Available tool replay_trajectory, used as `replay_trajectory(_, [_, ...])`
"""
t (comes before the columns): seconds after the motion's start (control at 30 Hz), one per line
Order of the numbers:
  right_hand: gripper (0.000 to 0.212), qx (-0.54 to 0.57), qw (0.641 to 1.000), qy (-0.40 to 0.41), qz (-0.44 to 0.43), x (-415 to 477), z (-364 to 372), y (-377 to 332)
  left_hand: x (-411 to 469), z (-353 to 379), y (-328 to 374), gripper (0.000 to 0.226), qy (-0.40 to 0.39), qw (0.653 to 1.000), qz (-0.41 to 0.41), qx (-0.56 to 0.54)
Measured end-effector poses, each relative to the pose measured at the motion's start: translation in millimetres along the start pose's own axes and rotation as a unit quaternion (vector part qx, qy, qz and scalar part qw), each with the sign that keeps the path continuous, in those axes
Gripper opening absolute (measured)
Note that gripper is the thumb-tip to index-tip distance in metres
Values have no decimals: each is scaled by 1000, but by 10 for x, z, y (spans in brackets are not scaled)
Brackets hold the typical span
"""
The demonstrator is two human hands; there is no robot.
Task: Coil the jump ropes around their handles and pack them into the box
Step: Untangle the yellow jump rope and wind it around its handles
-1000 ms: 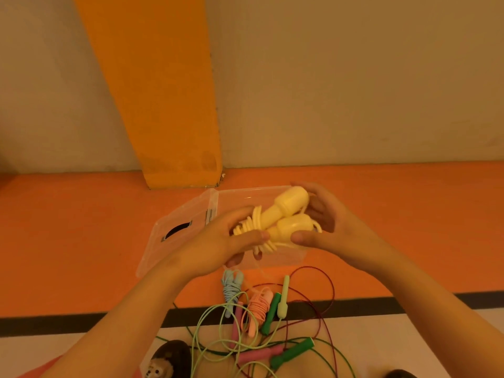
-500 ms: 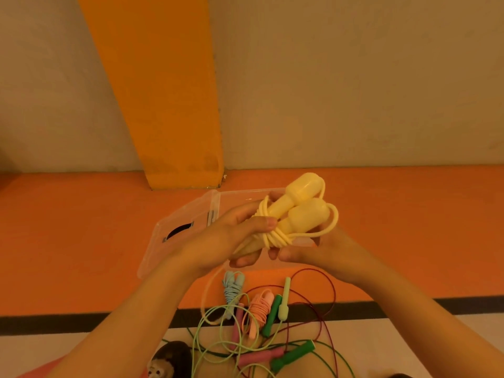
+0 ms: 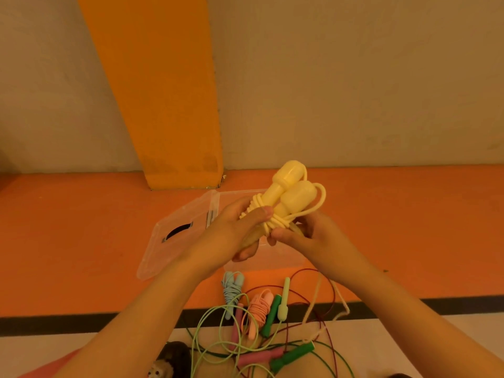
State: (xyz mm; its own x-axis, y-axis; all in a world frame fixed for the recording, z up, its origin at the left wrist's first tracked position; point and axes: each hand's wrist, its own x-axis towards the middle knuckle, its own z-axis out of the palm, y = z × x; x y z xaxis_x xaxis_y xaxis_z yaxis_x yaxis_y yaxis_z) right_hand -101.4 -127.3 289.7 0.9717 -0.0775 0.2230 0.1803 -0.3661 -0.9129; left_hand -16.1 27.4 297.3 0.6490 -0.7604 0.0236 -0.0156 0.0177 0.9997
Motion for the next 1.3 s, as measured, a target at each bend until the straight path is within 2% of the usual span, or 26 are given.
replay_trajectory(0.27, [14, -22, 994, 107, 16, 82, 94, 46, 71, 95, -4, 15, 90, 992, 87, 15])
replay_trajectory(0.4, [29, -100, 990, 54, 82, 97, 26, 115, 102, 42, -52, 7, 174, 978, 99, 61])
replay_trajectory(0.47, [23, -140, 984, 39, 100, 88, -33, 163, 134, -45, -75, 6, 217, 969, 87, 79])
replay_trajectory(0.6, [9, -237, 968, 55, 62, 66, -161, 146, 150, -218, -141, 20, 251, 954, 53, 155])
replay_trajectory(0.7, [10, -289, 954, 76, -19, 43, -207, 80, 108, -222, -236, 22, 196, 951, 31, 239])
replay_trajectory(0.8, [17, -310, 943, 82, -90, 43, -201, 64, 68, -156, -276, 19, 77, 960, 22, 269])
replay_trajectory(0.9, [30, -326, 936, 59, -121, 66, -200, 66, 38, -109, -192, 19, -21, 969, -13, 246])
replay_trajectory(1.0, [39, -336, 932, 32, -129, 75, -177, 114, 3, -111, -128, 21, -94, 953, -33, 286])
replay_trajectory(1.1, [41, -328, 936, 1, -126, 61, -95, 122, -23, -86, -157, 19, -104, 917, -46, 382])
replay_trajectory(1.2, [39, -331, 935, -2, -129, 82, -79, 137, -9, -32, -185, 18, -85, 921, -42, 377])
replay_trajectory(1.3, [40, -338, 935, -3, -108, 105, -109, 124, -10, -15, -193, 35, -83, 922, -44, 375])
